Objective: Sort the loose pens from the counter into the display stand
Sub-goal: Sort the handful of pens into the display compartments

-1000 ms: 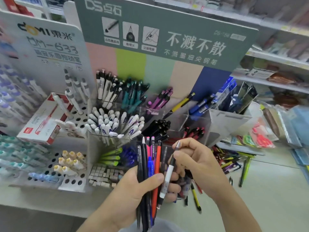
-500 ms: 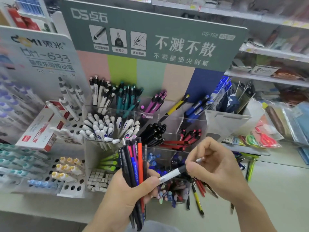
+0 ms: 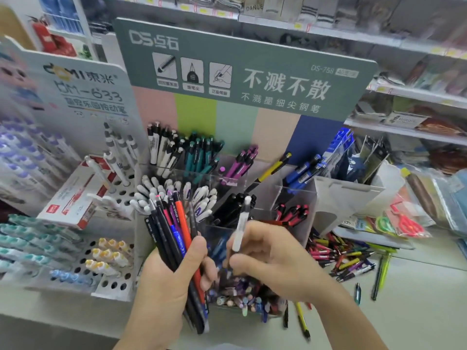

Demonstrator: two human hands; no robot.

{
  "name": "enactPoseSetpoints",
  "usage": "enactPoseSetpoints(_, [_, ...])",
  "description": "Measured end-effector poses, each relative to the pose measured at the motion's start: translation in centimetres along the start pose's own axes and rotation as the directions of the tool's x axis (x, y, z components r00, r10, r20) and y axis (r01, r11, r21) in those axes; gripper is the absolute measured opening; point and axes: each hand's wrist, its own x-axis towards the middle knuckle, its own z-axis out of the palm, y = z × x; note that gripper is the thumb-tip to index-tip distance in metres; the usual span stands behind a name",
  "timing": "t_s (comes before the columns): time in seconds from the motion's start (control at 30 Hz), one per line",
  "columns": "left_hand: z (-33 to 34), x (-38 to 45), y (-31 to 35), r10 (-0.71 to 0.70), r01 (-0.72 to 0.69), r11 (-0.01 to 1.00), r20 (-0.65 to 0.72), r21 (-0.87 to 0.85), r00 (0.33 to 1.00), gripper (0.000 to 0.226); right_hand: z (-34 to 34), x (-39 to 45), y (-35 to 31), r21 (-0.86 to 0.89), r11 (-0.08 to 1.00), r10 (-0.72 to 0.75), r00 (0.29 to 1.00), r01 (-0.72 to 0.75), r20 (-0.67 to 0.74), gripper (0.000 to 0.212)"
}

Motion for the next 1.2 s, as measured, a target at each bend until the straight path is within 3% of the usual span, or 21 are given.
enactPoseSetpoints(0.17, [-1.4, -0.2, 0.9, -0.091, 0.087, 0.992, -0.036, -0.089, 0.995, 0.035, 0.3, 6.5, -6.0, -0.04, 0.936, -0.35, 0.909, 0.35, -0.226, 0.019])
enactPoseSetpoints(0.3, [-2.5, -0.3, 1.2, -0.101, 0.098, 0.988, -0.025, -0.118, 0.995, 0.034, 1.2, 12.3, -9.4, -0.186, 0.866, -0.499, 0.807, 0.463, -0.315, 0.006])
enactPoseSetpoints(0.43, [-3.7, 0.0, 1.6, -0.079, 0.076, 0.991, -0.02, -0.111, 0.997, 0.04, 2.2, 16.1, -10.0, -0.47, 0.792, -0.553, 0.785, 0.39, -0.28, 0.018])
enactPoseSetpoints(0.57, [-4.8, 0.2, 2.1, -0.087, 0.087, 0.988, 0.002, -0.126, 0.996, 0.041, 2.7, 17.3, -9.7, -0.554, 0.768, -0.545, 0.782, 0.321, -0.303, 0.011])
enactPoseSetpoints(0.73, [-5.0, 0.4, 2.5, -0.087, 0.09, 0.987, 0.032, -0.13, 0.996, 0.04, 2.8, 17.3, -9.9, -0.621, 0.711, -0.609, 0.732, 0.331, -0.307, 0.028])
enactPoseSetpoints(0.83, [-4.9, 0.5, 2.8, -0.095, 0.104, 0.984, 0.068, -0.147, 0.993, 0.039, 2.7, 17.3, -9.5, -0.716, 0.632, -0.669, 0.675, 0.297, -0.311, 0.033])
enactPoseSetpoints(1.0, [-4.9, 0.6, 3.1, -0.127, 0.16, 0.965, 0.163, -0.209, 0.979, 0.03, 4.2, 17.4, -7.9, -0.894, 0.431, -0.741, 0.613, 0.12, -0.274, 0.031])
enactPoseSetpoints(1.1, [-4.9, 0.7, 2.7, -0.149, 0.189, 0.962, 0.202, -0.199, 0.968, 0.026, 3.9, 16.9, -7.4, -0.947, 0.318, -0.716, 0.669, 0.055, -0.202, 0.039])
enactPoseSetpoints(1.2, [-4.6, 0.7, 2.3, -0.179, 0.247, 0.94, 0.278, -0.235, 0.944, 0.026, 3.1, 16.4, -7.3, -0.96, 0.276, -0.688, 0.706, 0.041, -0.168, 0.04])
